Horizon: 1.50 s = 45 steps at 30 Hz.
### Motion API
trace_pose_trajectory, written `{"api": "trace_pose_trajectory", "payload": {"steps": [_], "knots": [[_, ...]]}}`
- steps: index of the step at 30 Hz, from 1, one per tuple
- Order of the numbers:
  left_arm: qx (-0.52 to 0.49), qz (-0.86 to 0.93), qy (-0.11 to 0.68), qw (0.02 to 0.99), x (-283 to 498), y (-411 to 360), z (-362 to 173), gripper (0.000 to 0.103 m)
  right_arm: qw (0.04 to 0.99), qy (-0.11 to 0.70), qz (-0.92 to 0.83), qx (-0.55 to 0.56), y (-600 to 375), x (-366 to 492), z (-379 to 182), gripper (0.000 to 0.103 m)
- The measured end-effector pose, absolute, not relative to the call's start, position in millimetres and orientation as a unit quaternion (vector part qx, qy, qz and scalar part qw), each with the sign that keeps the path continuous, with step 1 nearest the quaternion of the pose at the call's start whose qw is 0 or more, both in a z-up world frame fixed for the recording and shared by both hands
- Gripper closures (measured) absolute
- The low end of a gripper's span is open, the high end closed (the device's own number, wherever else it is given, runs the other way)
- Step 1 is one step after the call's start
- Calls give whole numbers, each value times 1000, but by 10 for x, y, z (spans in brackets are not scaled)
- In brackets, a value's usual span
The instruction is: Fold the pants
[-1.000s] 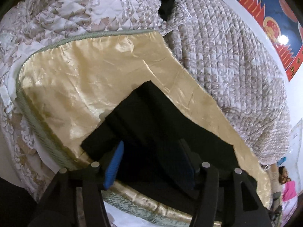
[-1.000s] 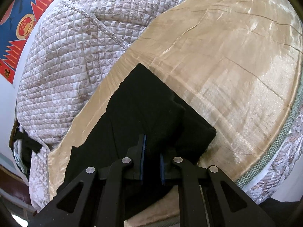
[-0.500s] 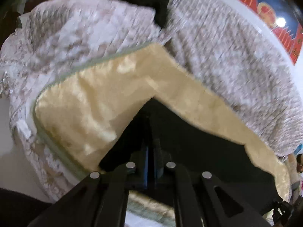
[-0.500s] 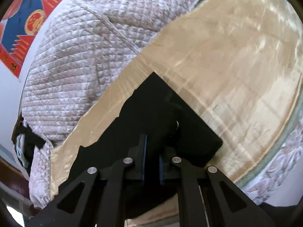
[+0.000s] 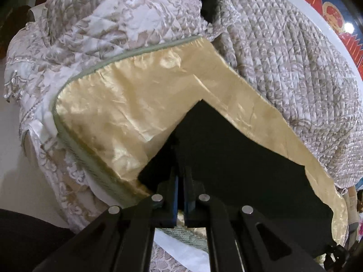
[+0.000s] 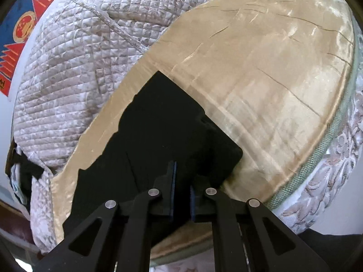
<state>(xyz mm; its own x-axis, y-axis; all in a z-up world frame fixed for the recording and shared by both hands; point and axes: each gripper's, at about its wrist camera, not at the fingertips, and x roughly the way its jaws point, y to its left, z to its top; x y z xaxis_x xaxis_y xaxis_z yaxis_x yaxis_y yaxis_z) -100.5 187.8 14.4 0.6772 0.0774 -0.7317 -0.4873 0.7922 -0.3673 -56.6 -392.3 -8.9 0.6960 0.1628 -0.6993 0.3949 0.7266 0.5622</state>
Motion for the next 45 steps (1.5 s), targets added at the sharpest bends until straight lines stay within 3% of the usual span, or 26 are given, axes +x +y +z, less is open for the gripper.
{"api": "trace_pose_trajectory", "payload": {"steps": [4, 8, 11, 15, 17, 18, 22, 24, 30, 34, 40, 45], "knots": [[-268, 168, 385, 867, -968, 1856, 71, 98, 861, 368, -62, 346, -3891, -587, 63, 94], [-253, 180, 389, 867, -995, 1833, 115, 96, 843, 401, -72, 351, -3930, -562, -86, 94], [-250, 202, 371, 871, -1104, 1872, 245, 96, 854, 389, -98, 332, -3932, -719, 76, 82], [-227, 196, 340, 891, -1113, 1786, 493, 96, 886, 348, -132, 276, -3861, -929, 371, 81], [-213, 165, 331, 904, -1061, 1666, 561, 87, 907, 327, -109, 243, -3699, -933, 489, 81], [-208, 149, 339, 906, -1008, 1598, 538, 81, 913, 328, -95, 222, -3604, -890, 499, 81], [-208, 113, 436, 868, -830, 1487, 141, 81, 884, 424, -58, 186, -3364, -599, 95, 81], [-185, 113, 430, 876, -859, 1447, 141, 81, 863, 459, -55, 204, -3386, -569, -109, 81], [-162, 89, 421, 888, -521, 1359, 399, 80, 893, 411, -46, 175, -3410, -408, 284, 81], [-126, 61, 414, 899, -8, 1225, 512, 72, 902, 412, -10, 127, -3357, 90, 403, 81], [-91, 108, 435, 889, 516, 1378, 190, 69, 895, 439, -27, 71, -3444, 754, 152, 81], [-92, 113, 426, 893, 437, 1434, 82, 69, 893, 437, -27, 102, -3533, 732, 41, 81]]}}
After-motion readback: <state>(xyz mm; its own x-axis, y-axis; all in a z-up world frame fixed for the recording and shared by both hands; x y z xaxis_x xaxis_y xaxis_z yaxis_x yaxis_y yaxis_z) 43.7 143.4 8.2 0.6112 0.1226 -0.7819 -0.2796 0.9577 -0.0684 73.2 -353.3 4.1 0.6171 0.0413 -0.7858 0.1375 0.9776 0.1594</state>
